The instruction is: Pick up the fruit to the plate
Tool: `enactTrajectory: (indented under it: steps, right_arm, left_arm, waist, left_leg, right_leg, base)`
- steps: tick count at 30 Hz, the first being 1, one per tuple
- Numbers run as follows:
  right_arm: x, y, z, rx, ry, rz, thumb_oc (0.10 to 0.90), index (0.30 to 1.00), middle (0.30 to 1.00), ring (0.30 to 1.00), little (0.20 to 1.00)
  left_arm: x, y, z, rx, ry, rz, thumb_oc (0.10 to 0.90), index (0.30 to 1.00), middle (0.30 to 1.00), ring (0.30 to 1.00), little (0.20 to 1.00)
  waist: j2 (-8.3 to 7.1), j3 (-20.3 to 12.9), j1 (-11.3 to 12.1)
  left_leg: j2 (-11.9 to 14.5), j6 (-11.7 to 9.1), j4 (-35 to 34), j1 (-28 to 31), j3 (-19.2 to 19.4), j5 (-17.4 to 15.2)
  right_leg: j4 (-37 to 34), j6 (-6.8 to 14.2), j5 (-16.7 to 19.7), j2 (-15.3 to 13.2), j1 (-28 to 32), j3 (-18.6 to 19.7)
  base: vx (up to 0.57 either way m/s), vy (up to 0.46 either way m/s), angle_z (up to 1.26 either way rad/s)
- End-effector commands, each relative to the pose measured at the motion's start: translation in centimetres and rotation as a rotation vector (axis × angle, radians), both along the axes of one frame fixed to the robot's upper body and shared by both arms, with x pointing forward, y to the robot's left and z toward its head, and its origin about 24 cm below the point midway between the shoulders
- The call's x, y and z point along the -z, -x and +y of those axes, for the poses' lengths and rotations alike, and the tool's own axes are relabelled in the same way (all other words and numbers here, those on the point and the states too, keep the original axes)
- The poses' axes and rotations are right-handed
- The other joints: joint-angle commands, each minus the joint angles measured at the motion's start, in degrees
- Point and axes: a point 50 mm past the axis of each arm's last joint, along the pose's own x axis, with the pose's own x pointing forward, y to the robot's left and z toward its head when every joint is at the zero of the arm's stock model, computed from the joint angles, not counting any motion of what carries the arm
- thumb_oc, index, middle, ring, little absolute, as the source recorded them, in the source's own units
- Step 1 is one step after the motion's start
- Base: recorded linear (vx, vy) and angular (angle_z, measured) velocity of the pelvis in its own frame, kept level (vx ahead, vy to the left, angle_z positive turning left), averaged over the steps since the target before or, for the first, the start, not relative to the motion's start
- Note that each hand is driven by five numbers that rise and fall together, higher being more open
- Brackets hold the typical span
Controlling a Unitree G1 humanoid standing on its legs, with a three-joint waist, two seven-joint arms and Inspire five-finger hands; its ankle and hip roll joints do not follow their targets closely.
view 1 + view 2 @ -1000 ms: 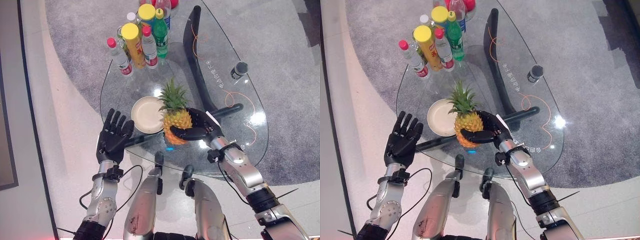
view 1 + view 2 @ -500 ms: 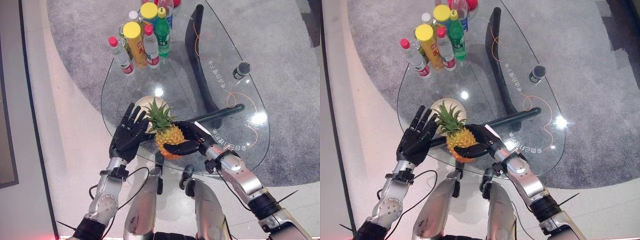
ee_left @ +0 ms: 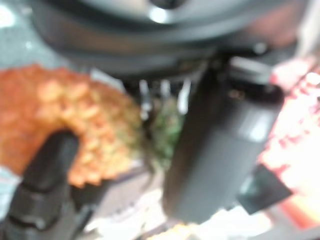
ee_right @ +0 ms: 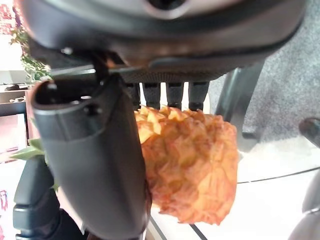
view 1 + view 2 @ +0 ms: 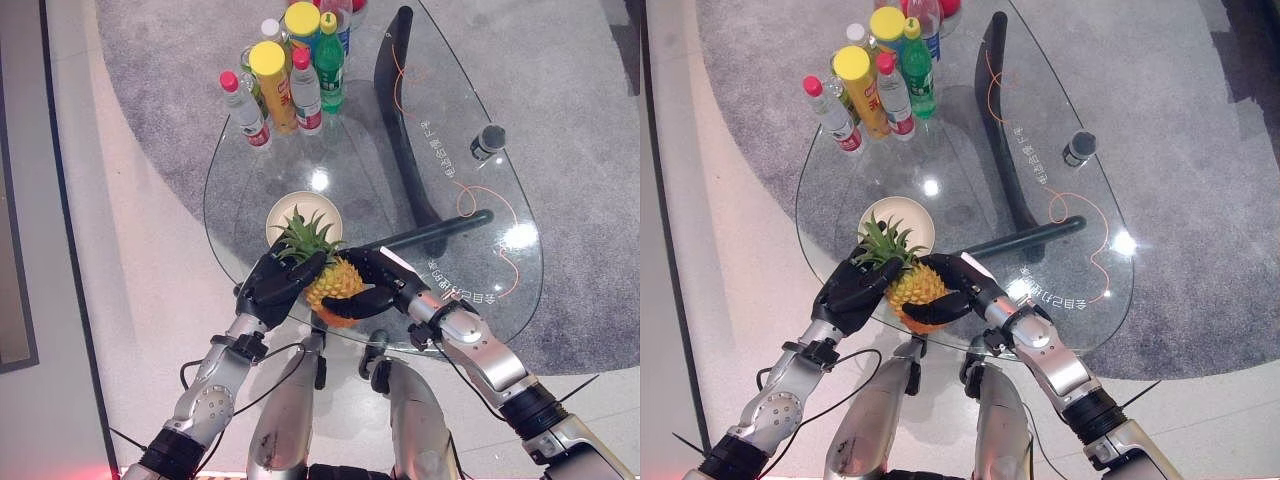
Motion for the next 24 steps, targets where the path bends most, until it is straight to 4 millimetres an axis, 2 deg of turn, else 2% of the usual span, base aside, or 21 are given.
enactTrajectory:
  steps: [1, 6, 11, 24]
  right_arm:
    - [-6.9, 2.9, 6.0, -0.476, -0.128, -0.225, 0.1, 0.3, 0.3, 0.3, 0.2]
    - [-5.9, 4.4, 7.1, -0.653, -0.011, -0.185, 0.1, 0.3, 0.3, 0.3, 0.2]
    - [-5.4, 5.3, 8.1, -0.742, 0.044, -0.164, 0.1, 0.3, 0.3, 0.3, 0.2]
    - [-4.9, 5.2, 8.5, -0.7, 0.014, -0.153, 0.1, 0.3, 0.3, 0.3, 0.2]
  left_arm:
    - [-4.1, 0.8, -3.2, 0.207, 0.018, -0.243, 0.8, 0.9, 0.9, 0.9, 0.9]
    - [-4.1, 0.8, -3.0, 0.206, 0.031, -0.238, 0.8, 0.9, 0.9, 0.9, 0.9]
    - [-3.9, 0.8, -2.5, 0.165, 0.067, -0.239, 0.8, 0.9, 0.9, 0.9, 0.9]
    - [-5.7, 1.4, -1.4, 0.085, 0.403, -0.413, 0.8, 0.9, 0.9, 0.9, 0.9]
  waist:
    - [-0.18, -1.33, -0.98]
    - [-0.23, -1.33, -0.62]
    - [-0.24, -1.33, 0.0]
    - [-0.86, -1.33, 1.13]
  left_leg:
    - [-1.94, 3.46, 12.03, 0.47, 0.95, -6.85]
    - [-2.28, 3.35, 12.19, 0.19, 0.57, -6.74]
    - [-2.68, 3.34, 12.25, 0.01, 0.14, -6.65]
    - [-3.35, 3.59, 11.64, 0.44, -0.96, -6.52]
  right_leg:
    - [-10.62, 2.95, 13.49, -1.63, 4.47, -2.3]
    - [-10.62, 2.94, 13.58, -1.62, 4.26, -2.1]
    - [-10.52, 3.04, 13.67, -1.66, 4.06, -1.97]
    - [-10.23, 3.16, 13.67, -1.44, 4.22, -2.01]
  base:
    - [0.0, 0.0, 0.0]
    - [0.0, 0.0, 0.0]
    - [0.0, 0.0, 0.0]
    - [0.0, -0.004, 0.02]
